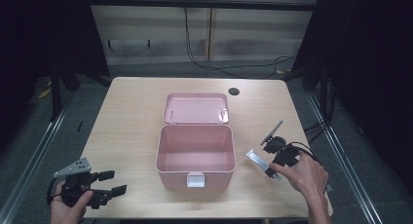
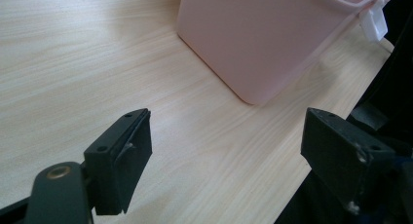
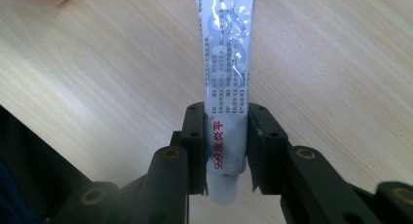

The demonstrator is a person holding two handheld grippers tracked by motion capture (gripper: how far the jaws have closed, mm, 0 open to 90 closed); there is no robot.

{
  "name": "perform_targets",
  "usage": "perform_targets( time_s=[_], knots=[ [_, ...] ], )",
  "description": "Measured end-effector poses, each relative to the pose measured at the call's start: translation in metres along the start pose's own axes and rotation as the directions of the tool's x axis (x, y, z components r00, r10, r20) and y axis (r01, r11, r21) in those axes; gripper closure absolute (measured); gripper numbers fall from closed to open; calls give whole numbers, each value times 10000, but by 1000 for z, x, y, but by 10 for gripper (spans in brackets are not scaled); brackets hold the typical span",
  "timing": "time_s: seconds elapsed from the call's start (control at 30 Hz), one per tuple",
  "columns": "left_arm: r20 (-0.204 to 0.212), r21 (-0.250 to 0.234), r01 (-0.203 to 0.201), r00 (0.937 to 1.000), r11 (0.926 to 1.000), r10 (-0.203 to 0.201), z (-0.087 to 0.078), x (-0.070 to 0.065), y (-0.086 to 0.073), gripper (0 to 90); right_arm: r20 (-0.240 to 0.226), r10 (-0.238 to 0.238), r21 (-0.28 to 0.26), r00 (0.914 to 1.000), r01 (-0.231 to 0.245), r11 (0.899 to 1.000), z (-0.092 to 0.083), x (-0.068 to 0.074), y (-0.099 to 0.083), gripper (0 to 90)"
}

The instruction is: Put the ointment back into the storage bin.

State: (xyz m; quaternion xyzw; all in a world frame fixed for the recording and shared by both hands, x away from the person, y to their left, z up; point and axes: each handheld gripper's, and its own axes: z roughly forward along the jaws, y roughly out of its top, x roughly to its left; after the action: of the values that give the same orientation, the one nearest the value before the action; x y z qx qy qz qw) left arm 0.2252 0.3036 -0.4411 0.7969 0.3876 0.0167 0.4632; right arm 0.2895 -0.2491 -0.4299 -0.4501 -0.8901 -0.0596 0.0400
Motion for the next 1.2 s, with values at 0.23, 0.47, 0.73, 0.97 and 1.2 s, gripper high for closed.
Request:
perform_targets(
  time_s=[0.23, 0.47, 0.73, 0.97, 1.2],
  knots=[
    [-21, -1, -5, 10000, 10000, 5, 0, 0, 0, 188, -71, -183, -42, 9998, 183, 9998, -5, 2, 0, 717],
    [-68, 12, -4, 10000, 10000, 4, 0, 0, 0, 188, -95, -302, -394, 9995, 298, 9988, -22, 2, -4, 718],
    [-61, 6, 20, 10000, 10000, -20, -1, 1, 0, 188, -22, -489, -347, 9988, 488, 9982, -33, 1, -4, 717],
    [-58, -13, 15, 10000, 10000, -15, -1, 0, 0, 188, -2, -602, -489, 9982, 601, 9970, -45, 3, -4, 717],
    [-67, 7, -10, 10000, 10000, 10, -1, 1, 0, 188, -101, -659, -719, 9978, 650, 9953, -51, 2, -7, 717]
  ],
)
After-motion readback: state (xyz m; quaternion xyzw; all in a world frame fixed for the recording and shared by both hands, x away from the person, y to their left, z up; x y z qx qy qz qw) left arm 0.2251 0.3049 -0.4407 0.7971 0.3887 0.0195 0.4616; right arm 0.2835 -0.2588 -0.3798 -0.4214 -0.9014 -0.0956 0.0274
